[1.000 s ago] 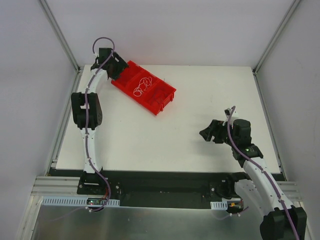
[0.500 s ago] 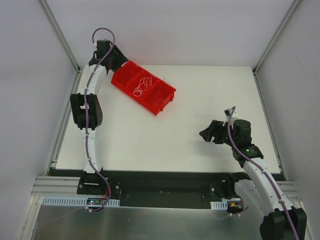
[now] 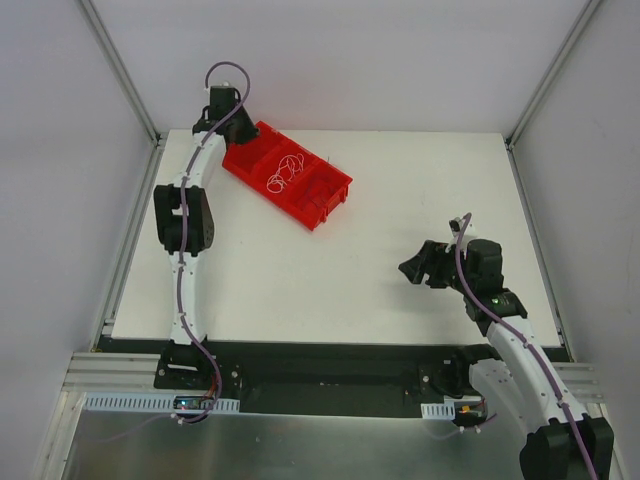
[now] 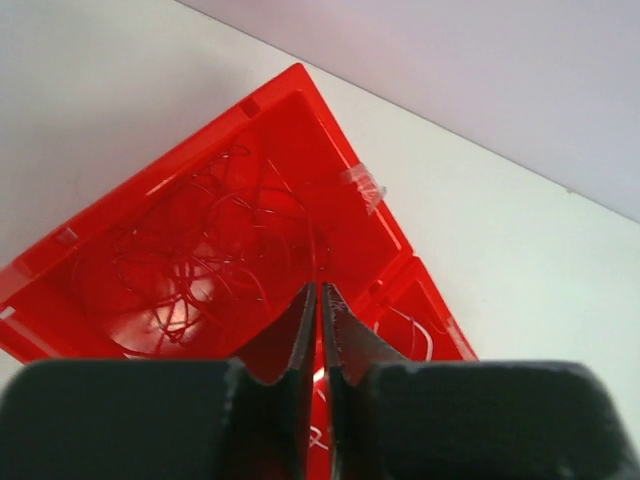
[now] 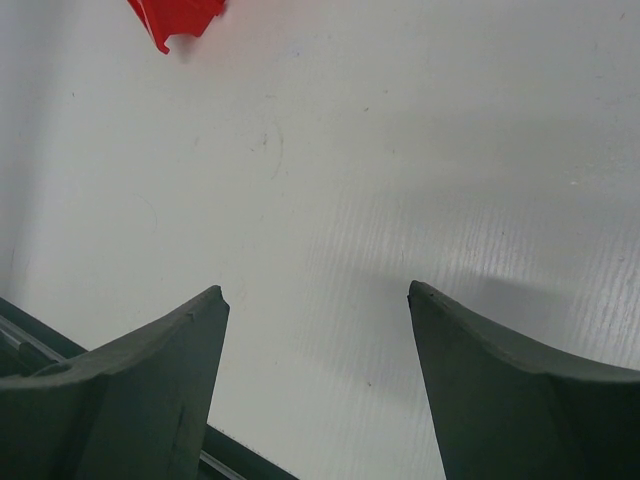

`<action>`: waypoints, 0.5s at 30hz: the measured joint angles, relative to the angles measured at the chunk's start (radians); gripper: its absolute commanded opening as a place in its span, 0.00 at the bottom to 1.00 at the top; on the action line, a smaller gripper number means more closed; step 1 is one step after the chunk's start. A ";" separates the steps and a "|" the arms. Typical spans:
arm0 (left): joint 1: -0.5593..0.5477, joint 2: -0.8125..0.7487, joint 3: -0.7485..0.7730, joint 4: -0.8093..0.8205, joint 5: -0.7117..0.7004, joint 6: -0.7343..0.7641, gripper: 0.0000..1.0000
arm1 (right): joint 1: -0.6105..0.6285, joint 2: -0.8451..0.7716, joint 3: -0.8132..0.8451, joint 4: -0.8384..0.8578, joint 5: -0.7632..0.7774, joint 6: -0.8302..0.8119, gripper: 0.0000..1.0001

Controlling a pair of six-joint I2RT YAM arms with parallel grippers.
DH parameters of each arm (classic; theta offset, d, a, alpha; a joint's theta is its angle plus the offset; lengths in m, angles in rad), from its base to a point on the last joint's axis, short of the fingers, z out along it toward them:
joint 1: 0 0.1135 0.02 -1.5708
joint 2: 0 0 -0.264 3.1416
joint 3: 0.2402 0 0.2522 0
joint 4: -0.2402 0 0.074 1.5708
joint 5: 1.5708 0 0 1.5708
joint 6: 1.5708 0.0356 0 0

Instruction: Untangle the cables

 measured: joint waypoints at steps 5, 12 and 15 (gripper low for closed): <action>0.000 0.041 0.019 -0.003 -0.038 0.053 0.00 | 0.000 0.000 0.000 -0.003 0.000 0.000 0.76; 0.000 0.122 0.061 0.004 -0.075 0.134 0.00 | 0.000 0.034 0.001 -0.003 -0.003 0.002 0.76; 0.000 0.145 0.064 0.005 -0.094 0.177 0.00 | 0.000 0.042 0.001 -0.003 -0.004 0.005 0.76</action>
